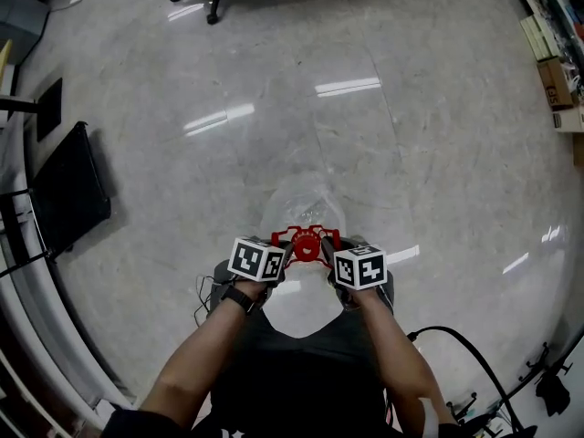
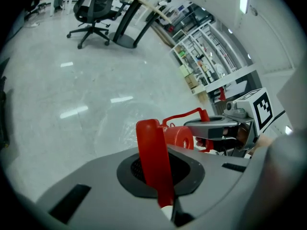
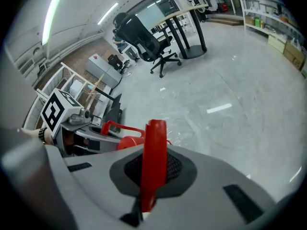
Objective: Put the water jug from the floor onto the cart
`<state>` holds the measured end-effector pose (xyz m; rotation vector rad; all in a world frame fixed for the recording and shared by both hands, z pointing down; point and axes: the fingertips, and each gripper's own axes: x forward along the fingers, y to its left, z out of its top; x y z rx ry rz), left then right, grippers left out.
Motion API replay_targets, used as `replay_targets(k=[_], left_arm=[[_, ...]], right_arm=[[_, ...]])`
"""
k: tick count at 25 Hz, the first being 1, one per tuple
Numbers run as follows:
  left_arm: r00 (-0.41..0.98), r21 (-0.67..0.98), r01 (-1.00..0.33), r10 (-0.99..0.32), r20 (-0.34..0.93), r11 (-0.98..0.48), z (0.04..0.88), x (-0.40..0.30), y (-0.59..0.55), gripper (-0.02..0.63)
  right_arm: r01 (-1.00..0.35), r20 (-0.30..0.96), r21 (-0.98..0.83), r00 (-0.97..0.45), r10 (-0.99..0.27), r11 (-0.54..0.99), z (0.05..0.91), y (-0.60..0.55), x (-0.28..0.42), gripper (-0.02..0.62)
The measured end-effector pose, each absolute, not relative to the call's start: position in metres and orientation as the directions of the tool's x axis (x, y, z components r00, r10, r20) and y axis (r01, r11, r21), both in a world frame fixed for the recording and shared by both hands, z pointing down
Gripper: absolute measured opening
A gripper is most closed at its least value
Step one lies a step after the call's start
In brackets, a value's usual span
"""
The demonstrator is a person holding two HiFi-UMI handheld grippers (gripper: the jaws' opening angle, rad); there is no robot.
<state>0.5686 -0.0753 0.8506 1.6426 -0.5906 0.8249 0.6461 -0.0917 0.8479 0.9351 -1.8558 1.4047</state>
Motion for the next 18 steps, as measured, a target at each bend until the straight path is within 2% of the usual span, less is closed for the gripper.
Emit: replay_targets(k=[9,18], left_arm=[[0.663,0.64,-0.739,-0.058,0.747,-0.207,0.682,0.539,-0.081,0.003],[0.665,0.638,-0.746,-0.156,0.731,-0.192,0.613,0.464,-0.092,0.003]], right_arm=[[-0.805,0.781,-0.539,-0.588,-0.21,0.248,0.671,-0.099,0.612,0.0],[-0.763,0.75,-0.54,-0.628,-0.208,0.356,0.602,-0.112,0.532,0.0]])
